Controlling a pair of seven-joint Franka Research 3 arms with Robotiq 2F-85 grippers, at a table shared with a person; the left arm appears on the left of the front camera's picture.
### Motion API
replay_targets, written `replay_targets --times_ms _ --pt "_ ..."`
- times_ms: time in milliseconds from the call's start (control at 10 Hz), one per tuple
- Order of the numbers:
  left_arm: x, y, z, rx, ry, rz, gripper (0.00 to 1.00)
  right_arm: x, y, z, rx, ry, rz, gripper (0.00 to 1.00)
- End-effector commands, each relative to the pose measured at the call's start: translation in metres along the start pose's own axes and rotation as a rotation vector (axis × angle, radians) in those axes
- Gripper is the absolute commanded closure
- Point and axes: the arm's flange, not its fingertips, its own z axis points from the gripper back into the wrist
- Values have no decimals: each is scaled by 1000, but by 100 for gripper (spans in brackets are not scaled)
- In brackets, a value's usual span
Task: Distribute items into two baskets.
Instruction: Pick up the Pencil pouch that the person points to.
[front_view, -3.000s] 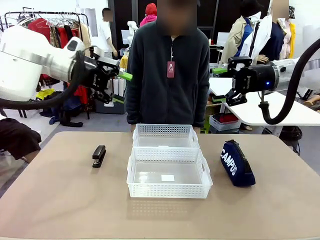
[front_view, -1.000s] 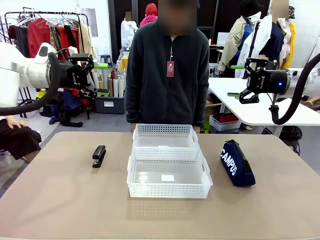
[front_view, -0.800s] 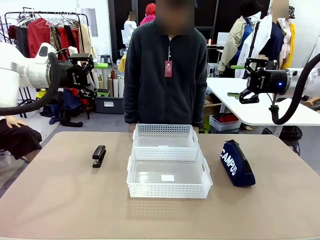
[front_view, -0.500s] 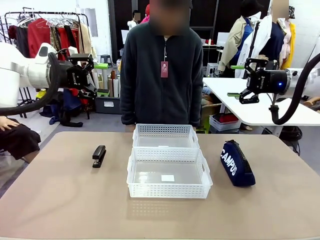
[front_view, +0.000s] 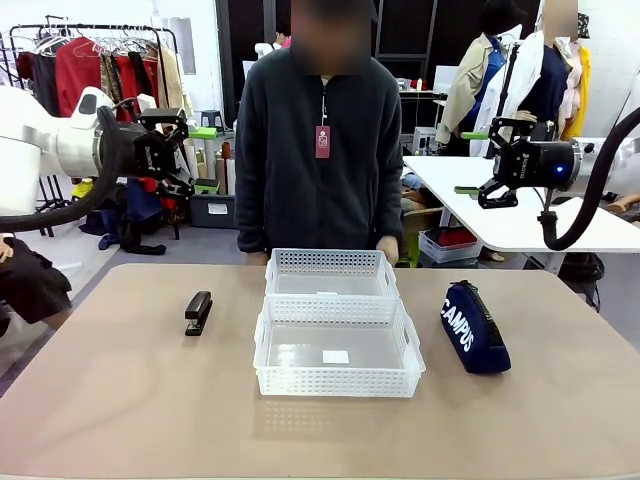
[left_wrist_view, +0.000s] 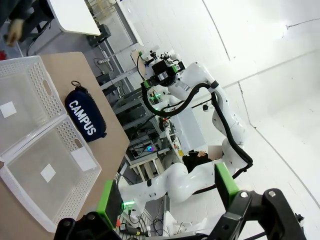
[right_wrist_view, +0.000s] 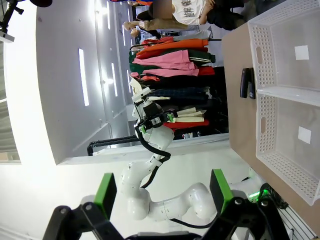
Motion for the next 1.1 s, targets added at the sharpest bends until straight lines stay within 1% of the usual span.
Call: replay_targets --times_ms 0,1000 --pt "1 -2 1 -1 -1 -4 0 -1 1 1 12 -5 -8 0" --pt "1 -2 1 -1 -1 -4 0 -1 1 1 12 -5 -8 0"
